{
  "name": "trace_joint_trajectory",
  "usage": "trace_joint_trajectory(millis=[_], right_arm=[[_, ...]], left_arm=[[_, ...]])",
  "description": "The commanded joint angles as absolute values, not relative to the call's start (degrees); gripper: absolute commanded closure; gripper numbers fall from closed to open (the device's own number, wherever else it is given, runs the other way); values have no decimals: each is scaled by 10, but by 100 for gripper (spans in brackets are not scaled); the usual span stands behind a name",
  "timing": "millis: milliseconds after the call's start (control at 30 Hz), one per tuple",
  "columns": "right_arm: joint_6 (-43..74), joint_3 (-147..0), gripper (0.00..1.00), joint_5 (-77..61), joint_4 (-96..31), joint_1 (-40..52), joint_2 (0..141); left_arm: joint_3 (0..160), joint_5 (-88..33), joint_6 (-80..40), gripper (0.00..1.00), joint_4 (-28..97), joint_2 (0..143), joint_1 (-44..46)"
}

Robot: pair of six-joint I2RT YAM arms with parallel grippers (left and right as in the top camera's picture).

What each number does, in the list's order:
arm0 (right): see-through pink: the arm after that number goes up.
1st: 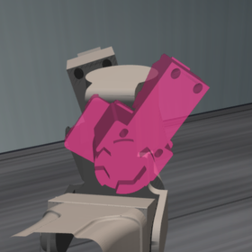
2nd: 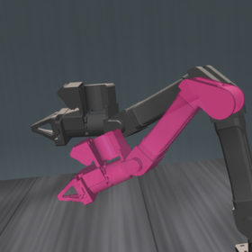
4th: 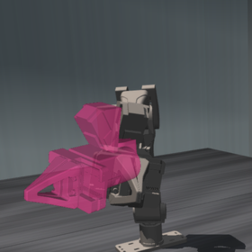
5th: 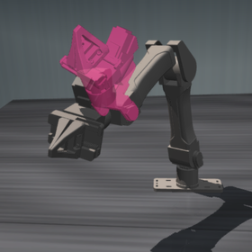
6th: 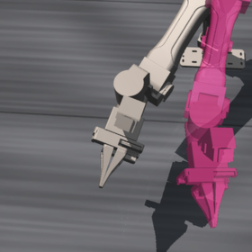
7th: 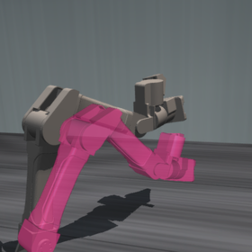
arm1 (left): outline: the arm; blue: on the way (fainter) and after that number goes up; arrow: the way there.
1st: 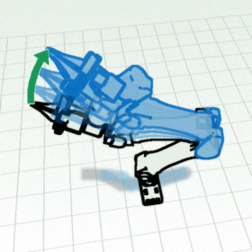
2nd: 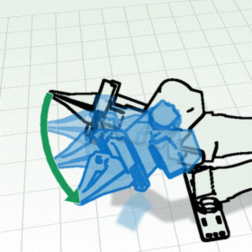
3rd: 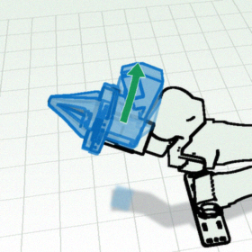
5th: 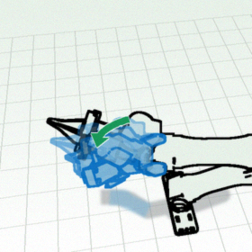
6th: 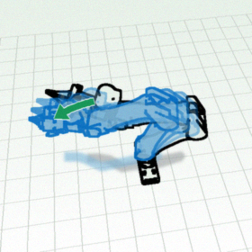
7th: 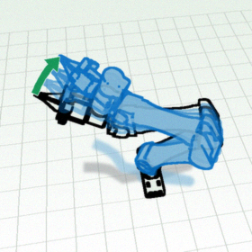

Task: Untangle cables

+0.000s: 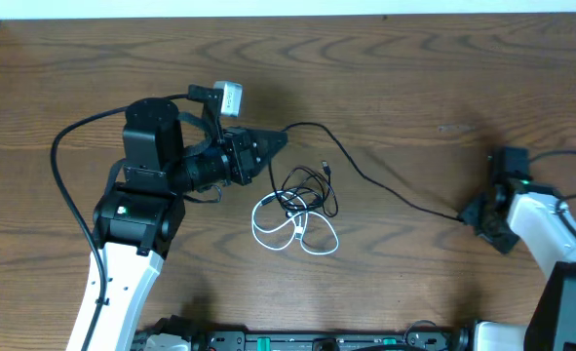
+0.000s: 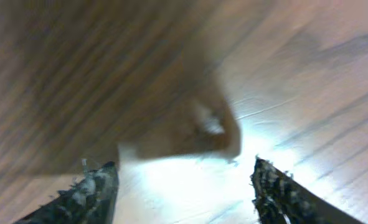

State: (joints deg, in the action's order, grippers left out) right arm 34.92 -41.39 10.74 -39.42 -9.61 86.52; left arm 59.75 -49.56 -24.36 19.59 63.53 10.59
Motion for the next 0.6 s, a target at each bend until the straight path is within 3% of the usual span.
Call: trace_joint_trajectory(millis=[0, 267, 400, 567], right_arm=[[309, -416, 33, 92, -394, -152, 849], [230, -416, 26, -105, -366, -242, 799], [174, -416, 19, -253, -336, -245, 781], [131, -416, 20, -383, -327, -238, 774]], left_arm=[[611, -374, -221, 93, 216, 627, 103], [611, -141, -265, 92, 309, 627, 103], [611, -128, -271, 93, 323, 627, 103], [611, -156, -271, 92, 332, 628, 103]])
